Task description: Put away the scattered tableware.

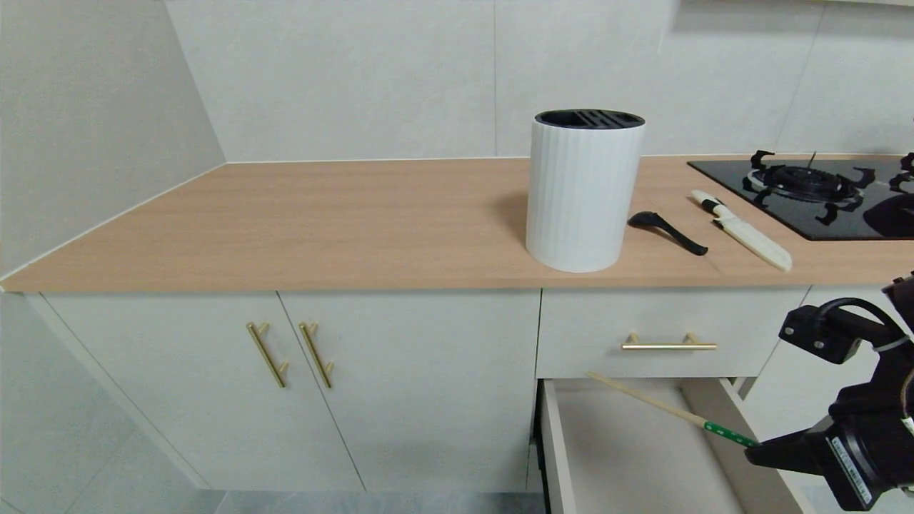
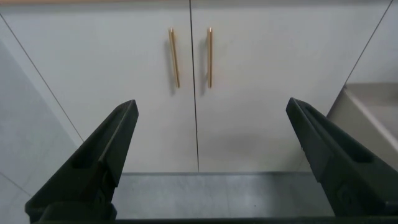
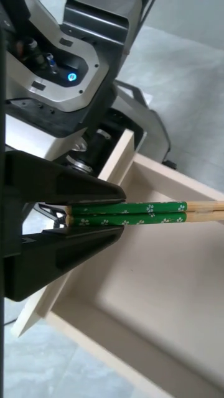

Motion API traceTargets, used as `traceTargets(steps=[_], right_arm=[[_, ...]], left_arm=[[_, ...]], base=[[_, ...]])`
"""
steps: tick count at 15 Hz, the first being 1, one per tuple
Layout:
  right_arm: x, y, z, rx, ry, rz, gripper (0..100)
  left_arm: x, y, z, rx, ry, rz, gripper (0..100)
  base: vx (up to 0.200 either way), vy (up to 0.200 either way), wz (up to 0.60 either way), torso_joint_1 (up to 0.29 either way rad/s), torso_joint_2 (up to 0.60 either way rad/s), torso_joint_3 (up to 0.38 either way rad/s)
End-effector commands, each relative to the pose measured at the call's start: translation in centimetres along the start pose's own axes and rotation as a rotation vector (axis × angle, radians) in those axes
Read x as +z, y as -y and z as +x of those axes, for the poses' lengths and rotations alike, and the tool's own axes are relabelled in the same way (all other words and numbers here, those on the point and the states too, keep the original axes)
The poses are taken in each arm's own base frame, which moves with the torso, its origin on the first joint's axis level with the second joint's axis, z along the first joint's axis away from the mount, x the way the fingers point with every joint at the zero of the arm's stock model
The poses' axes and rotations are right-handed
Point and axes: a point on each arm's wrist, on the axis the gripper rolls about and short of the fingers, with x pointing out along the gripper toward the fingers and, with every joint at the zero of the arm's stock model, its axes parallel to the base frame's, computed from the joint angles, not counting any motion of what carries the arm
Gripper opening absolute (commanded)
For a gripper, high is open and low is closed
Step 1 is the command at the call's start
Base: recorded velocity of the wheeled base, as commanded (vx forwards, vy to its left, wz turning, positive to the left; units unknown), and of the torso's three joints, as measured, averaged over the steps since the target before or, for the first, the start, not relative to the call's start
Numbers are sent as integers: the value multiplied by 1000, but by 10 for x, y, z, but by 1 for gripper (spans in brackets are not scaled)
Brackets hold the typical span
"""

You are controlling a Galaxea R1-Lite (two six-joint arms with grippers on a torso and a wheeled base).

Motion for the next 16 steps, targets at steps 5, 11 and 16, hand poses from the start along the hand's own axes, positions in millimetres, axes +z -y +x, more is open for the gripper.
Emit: traceTargets(steps=[5,11,16], right_arm=[[1,1,9,1,-37,5,0],[1,1,9,1,-37,5,0],[4,2,15,-2,-40,7,0]], left_arm=[[0,0,0,0,0,0,100],[0,0,0,0,0,0,100],[0,0,0,0,0,0,100]], base=[[0,0,0,-165,472,295],[0,0,0,-114,443,317],[0,0,0,-24,103,88]])
